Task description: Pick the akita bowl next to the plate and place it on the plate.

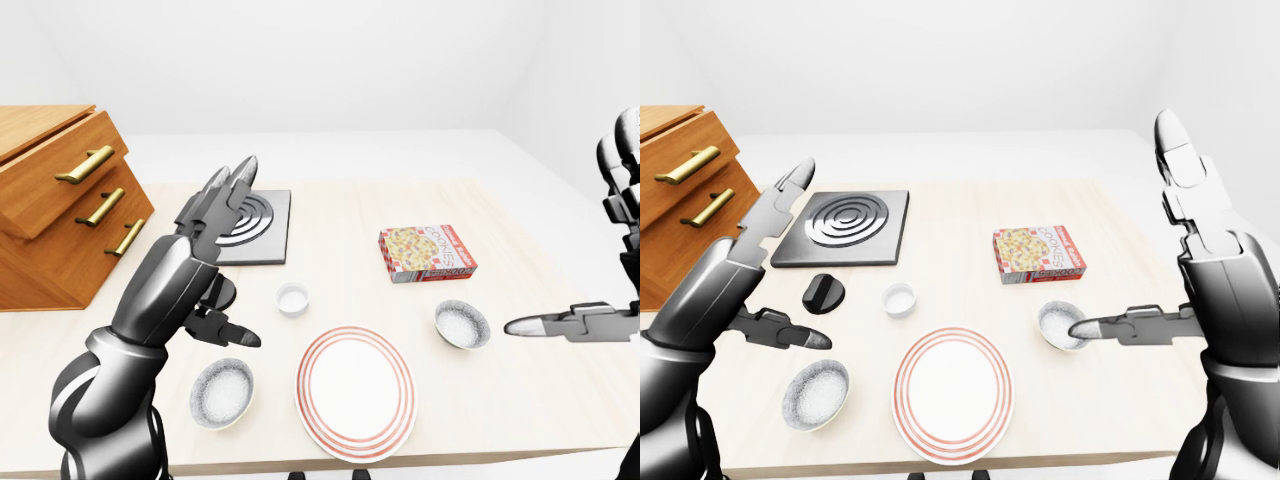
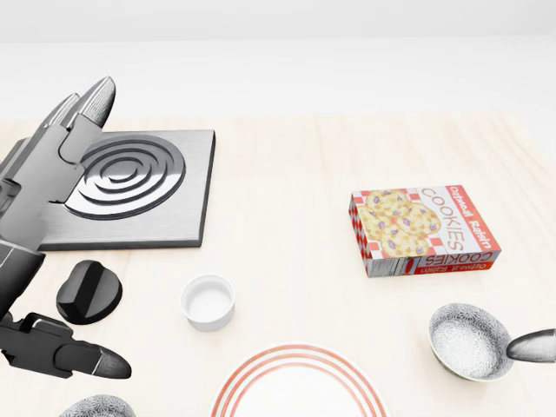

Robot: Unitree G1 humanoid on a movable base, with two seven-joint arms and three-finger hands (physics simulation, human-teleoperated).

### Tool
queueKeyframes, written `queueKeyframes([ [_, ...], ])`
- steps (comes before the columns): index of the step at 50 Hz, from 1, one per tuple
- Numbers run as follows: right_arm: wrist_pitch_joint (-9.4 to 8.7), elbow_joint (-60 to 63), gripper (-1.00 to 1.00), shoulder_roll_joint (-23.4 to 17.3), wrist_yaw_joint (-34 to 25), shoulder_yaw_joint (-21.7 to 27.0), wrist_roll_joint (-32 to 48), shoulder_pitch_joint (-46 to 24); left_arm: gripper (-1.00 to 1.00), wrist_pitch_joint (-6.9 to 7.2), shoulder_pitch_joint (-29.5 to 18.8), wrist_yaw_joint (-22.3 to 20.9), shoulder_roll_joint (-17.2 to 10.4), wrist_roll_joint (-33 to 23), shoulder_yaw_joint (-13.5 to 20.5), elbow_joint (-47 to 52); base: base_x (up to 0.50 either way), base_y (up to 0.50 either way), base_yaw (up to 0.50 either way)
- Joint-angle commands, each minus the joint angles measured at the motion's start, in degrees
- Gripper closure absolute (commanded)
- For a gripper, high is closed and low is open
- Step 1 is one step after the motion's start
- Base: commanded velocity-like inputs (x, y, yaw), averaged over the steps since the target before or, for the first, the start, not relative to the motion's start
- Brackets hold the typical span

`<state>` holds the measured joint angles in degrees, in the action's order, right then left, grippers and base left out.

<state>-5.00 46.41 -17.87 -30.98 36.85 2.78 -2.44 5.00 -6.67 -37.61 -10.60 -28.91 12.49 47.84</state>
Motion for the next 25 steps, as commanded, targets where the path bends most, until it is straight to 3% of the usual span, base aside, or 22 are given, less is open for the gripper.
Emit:
queueKeyframes([
  [1, 0.0, 2.9, -1.0, 0.5, -6.9, 2.7, 5.1, 1.3, -1.0, 0.0, -0.2, -0.2, -0.1, -0.3, -0.1, 0.2, 0.0, 0.0, 0.0],
  [25, 0.0, 5.3, -1.0, -3.0, -9.0, 10.6, 5.8, 1.1, -1.0, 0.0, 0.6, 0.5, 0.3, 0.1, 0.1, -0.9, 0.0, 0.0, 0.0],
])
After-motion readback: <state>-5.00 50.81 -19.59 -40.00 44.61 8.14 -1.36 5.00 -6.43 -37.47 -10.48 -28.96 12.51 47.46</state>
